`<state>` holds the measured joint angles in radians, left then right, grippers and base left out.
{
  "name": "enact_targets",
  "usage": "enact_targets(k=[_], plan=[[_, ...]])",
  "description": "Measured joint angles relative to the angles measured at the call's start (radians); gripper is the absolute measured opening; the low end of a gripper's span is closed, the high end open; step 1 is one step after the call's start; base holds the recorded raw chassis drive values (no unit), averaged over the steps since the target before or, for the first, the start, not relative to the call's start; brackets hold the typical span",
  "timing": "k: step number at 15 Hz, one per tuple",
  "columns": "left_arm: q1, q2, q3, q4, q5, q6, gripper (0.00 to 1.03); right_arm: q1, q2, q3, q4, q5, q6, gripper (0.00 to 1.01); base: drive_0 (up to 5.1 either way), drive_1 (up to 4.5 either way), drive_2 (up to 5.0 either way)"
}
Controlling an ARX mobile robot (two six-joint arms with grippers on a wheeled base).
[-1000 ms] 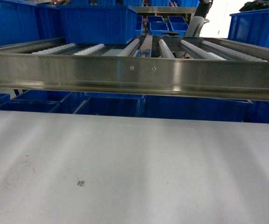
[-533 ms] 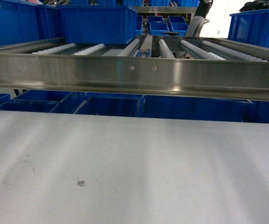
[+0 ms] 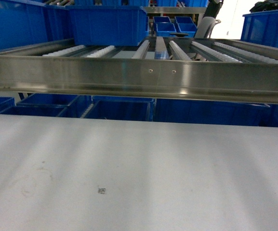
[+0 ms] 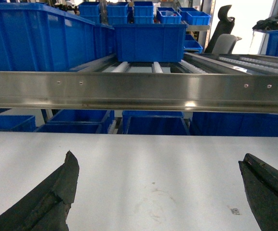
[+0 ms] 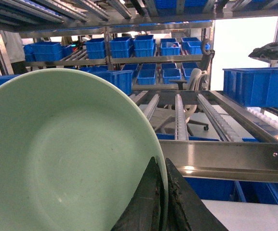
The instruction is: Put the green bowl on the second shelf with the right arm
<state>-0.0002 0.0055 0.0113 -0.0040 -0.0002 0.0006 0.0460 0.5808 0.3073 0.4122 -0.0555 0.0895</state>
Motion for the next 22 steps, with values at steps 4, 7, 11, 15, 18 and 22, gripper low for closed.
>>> enact_targets(k=[4, 7, 11, 15, 18, 22], plan=[[0.000, 0.000, 0.000, 0.001, 0.000, 0.000, 0.98, 0.000, 0.000, 0.000, 0.000, 0.000, 0.000, 0.02, -4.9, 2.56, 2.6], [0.000, 0.000, 0.000, 0.000, 0.000, 0.000, 0.98, 0.000, 0.000, 0.000, 0.000, 0.000, 0.000, 0.02, -5.0, 2.50, 2.5], [0.000, 0.000, 0.000, 0.000, -0.001, 0.000, 0.98, 0.000, 0.000, 0.000, 0.001, 0.000, 0.000, 0.02, -5.0, 2.49, 2.5], [0.000, 0.000, 0.000, 0.000, 0.000, 0.000, 0.98, 0.000, 0.000, 0.000, 0.002, 0.000, 0.000, 0.02, -5.1, 2.38, 2.4], [0.000, 0.000, 0.000, 0.000, 0.000, 0.000, 0.98, 0.000, 0.000, 0.000, 0.000, 0.000, 0.000, 0.02, -5.1, 2.40, 2.4], [0.000, 0.000, 0.000, 0.000, 0.000, 0.000, 0.98, 0.000, 0.001, 0.000, 0.003, 0.000, 0.000, 0.02, -5.0, 2.44, 2.4]])
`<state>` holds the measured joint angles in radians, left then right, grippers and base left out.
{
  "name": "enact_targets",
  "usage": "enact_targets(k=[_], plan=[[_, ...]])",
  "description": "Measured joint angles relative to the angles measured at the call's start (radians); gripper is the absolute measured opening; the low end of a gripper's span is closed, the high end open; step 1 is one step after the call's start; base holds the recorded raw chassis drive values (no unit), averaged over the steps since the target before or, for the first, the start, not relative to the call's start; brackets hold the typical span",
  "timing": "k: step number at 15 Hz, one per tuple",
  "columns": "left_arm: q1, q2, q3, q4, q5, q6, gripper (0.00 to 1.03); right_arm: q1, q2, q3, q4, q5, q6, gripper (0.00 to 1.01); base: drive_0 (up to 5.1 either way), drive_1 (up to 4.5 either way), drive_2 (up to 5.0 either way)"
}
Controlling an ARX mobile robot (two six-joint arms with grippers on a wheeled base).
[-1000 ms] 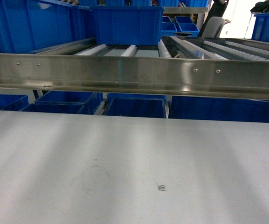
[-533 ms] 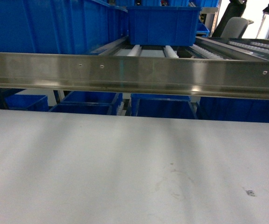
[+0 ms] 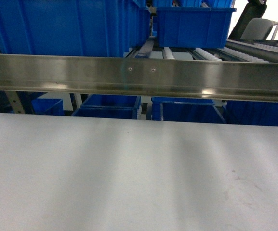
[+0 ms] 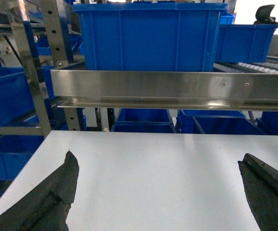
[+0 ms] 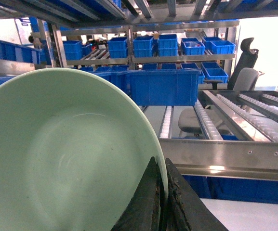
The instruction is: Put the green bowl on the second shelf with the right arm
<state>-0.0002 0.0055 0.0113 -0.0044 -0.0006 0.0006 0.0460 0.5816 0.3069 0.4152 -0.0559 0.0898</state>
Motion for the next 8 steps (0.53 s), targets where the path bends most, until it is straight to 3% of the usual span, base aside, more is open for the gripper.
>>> enact_targets(k=[8], plan=[[0.000, 0.000, 0.000, 0.000, 0.000, 0.000, 0.98, 0.000, -0.001, -0.002, -0.002, 0.000, 0.000, 0.02, -5.0, 2.49, 2.5]])
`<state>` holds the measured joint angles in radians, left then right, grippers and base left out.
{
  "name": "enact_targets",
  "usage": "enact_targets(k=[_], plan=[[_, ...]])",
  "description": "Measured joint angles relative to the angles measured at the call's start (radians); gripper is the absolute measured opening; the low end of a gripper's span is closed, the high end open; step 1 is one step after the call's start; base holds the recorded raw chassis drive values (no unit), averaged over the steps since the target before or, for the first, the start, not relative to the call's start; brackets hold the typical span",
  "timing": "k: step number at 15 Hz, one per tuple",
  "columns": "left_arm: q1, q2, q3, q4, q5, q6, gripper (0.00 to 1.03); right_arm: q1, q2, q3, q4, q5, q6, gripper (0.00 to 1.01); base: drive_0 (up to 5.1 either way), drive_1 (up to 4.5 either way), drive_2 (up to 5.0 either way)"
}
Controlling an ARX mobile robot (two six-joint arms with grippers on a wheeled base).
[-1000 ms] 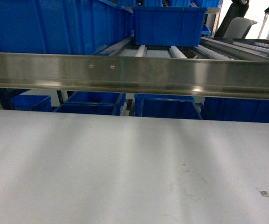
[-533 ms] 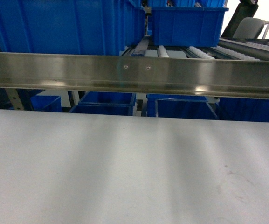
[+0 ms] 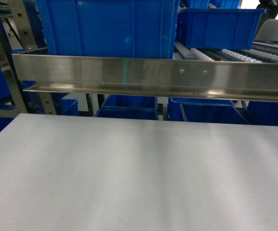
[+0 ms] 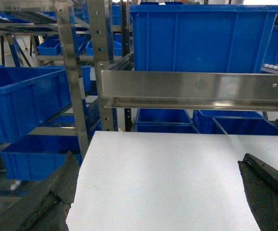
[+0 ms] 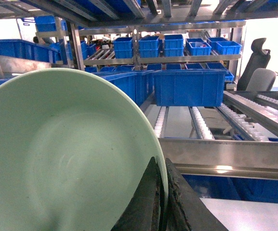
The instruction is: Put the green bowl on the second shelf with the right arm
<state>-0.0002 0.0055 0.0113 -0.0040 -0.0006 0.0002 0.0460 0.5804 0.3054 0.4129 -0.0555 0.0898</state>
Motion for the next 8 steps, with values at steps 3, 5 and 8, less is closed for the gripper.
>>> enact_targets(k=[3, 5, 8], plan=[[0.000, 0.000, 0.000, -0.002, 0.000, 0.000, 0.98, 0.000, 0.001, 0.000, 0.001, 0.000, 0.000, 0.02, -5.0, 2.48, 2.5], [0.000, 0.000, 0.000, 0.000, 0.000, 0.000, 0.98, 0.000, 0.000, 0.000, 0.000, 0.000, 0.000, 0.02, -5.0, 2.41, 2.4], [0.000, 0.000, 0.000, 0.000, 0.000, 0.000, 0.98, 0.000, 0.000, 0.000, 0.000, -0.001, 0.000, 0.02, -5.0, 2.48, 2.5]])
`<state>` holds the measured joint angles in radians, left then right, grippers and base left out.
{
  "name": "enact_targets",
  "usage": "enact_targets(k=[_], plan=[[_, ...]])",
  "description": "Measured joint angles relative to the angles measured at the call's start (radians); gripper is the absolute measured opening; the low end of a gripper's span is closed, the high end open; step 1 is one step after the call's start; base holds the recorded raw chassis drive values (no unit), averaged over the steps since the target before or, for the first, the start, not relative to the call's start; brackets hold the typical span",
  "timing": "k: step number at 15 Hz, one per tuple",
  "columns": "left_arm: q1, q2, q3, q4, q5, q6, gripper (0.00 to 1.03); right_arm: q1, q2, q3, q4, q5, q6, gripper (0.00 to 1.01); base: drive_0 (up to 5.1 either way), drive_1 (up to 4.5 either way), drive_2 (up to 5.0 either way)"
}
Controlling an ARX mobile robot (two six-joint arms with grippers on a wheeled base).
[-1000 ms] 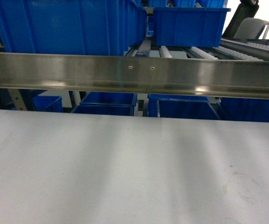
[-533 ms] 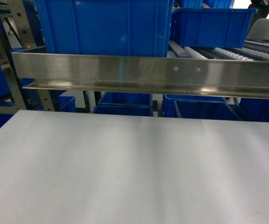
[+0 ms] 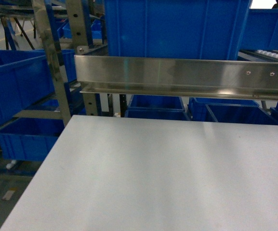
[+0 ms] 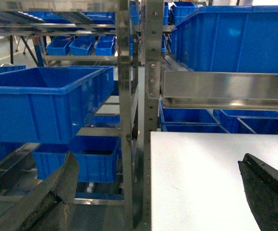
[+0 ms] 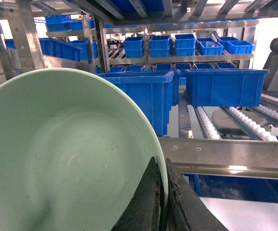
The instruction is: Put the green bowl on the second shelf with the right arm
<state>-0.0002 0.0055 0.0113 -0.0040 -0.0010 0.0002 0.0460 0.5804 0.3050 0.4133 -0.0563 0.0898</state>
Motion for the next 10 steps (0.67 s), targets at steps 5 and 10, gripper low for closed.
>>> enact_targets(k=[5, 10], plan=[[0.000, 0.000, 0.000, 0.000, 0.000, 0.000, 0.98, 0.000, 0.002, 0.000, -0.001, 0.000, 0.000, 0.02, -5.0, 2.41, 2.4], [0.000, 0.000, 0.000, 0.000, 0.000, 0.000, 0.98, 0.000, 0.002, 0.000, -0.002, 0.000, 0.000, 0.02, -5.0, 2.42, 2.4]])
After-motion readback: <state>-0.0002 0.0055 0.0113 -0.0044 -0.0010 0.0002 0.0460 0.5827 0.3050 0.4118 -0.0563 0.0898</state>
